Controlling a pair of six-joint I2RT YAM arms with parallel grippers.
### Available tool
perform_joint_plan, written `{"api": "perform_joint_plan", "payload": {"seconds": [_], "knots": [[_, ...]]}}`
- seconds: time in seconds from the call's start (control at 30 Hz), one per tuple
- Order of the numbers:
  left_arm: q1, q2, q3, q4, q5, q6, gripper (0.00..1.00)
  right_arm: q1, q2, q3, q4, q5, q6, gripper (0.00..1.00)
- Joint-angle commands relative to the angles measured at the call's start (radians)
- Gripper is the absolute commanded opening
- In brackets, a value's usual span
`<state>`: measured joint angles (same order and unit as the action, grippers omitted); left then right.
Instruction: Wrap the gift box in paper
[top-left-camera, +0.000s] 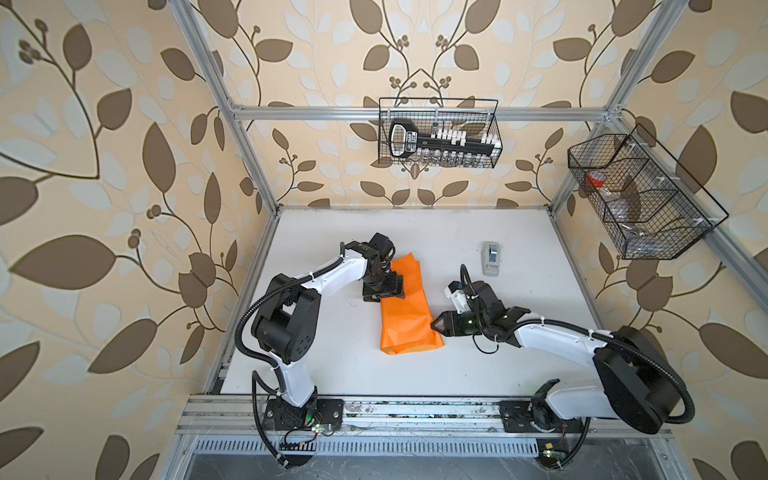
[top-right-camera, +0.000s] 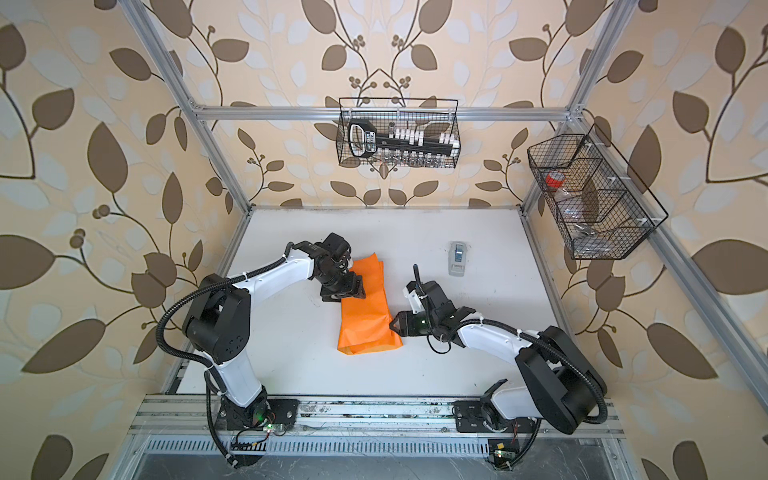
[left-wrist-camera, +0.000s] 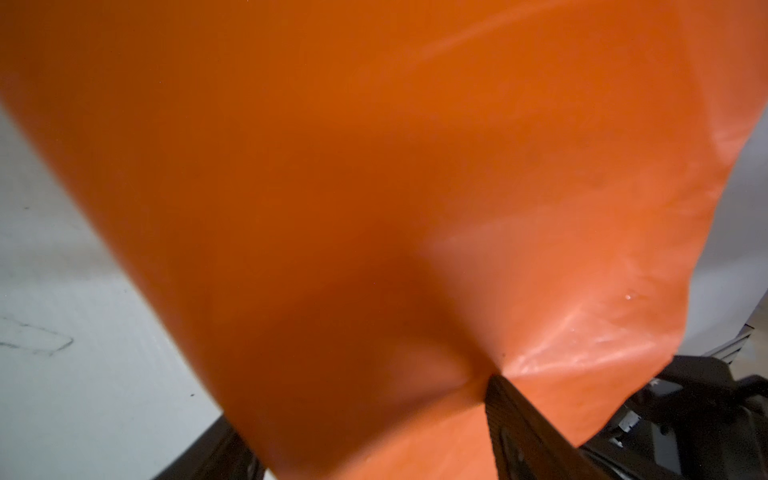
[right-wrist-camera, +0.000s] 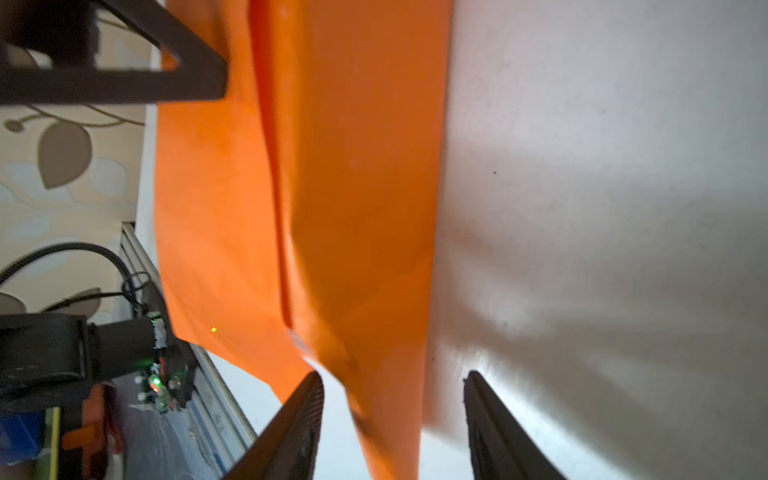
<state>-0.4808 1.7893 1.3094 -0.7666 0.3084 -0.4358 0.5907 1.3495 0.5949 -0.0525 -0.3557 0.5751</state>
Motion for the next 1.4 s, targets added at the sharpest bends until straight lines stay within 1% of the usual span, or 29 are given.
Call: {"api": "perform_joint_plan", "payload": {"seconds": [0.0, 0.03, 0.1, 0.2, 0.27, 0.4, 0.57, 0.63, 0.7, 0.8, 0.9, 0.93, 1.0, 1.13, 1.37], "knots": [[-0.019, 0.025, 0.02, -0.04, -0.033, 0.02, 0.79, -0.031, -0.045, 0.074, -0.038, 0.006, -0.012, 0.6], [-0.021, 0.025, 0.023, -0.04, -0.033, 0.022, 0.79, -0.044, -0.047, 0.09, -0.04, 0.0, -0.009, 0.61], [-0.022, 0.031, 0.028, -0.042, -0.035, 0.022, 0.79, -0.076, -0.038, 0.126, -0.055, -0.001, -0.008, 0.59], [-0.025, 0.039, 0.037, -0.045, -0.037, 0.022, 0.79, -0.146, -0.024, 0.188, -0.098, 0.039, 0.004, 0.51], [-0.027, 0.042, 0.038, -0.044, -0.04, 0.023, 0.79, -0.209, -0.026, 0.22, -0.109, 0.064, 0.014, 0.5], [-0.028, 0.047, 0.037, -0.04, -0.043, 0.023, 0.79, -0.368, -0.011, 0.301, -0.136, 0.104, 0.014, 0.53], [-0.029, 0.045, 0.03, -0.028, -0.04, 0.018, 0.79, -0.534, 0.095, 0.363, -0.138, 0.17, -0.033, 0.51], [-0.031, 0.043, 0.026, -0.021, -0.035, 0.016, 0.79, -0.599, 0.169, 0.375, -0.109, 0.124, -0.035, 0.47], [-0.031, 0.042, 0.025, -0.017, -0.03, 0.015, 0.79, -0.639, 0.228, 0.403, -0.111, 0.122, -0.045, 0.45], [-0.031, 0.045, 0.02, -0.013, -0.027, 0.018, 0.79, -0.659, 0.305, 0.448, -0.121, 0.163, -0.093, 0.43], [-0.031, 0.048, 0.019, -0.012, -0.022, 0.022, 0.79, -0.677, 0.362, 0.473, -0.104, 0.161, -0.126, 0.41], [-0.032, 0.047, 0.017, -0.01, -0.02, 0.022, 0.79, -0.682, 0.374, 0.469, -0.087, 0.15, -0.13, 0.39], [-0.032, 0.045, 0.014, -0.008, -0.015, 0.022, 0.79, -0.686, 0.393, 0.468, -0.063, 0.149, -0.14, 0.38], [-0.032, 0.041, 0.018, -0.008, -0.011, 0.023, 0.79, -0.687, 0.447, 0.477, -0.031, 0.108, -0.151, 0.35], [-0.031, 0.045, 0.019, -0.007, -0.004, 0.025, 0.79, -0.686, 0.486, 0.477, 0.016, 0.056, -0.146, 0.33]]}}
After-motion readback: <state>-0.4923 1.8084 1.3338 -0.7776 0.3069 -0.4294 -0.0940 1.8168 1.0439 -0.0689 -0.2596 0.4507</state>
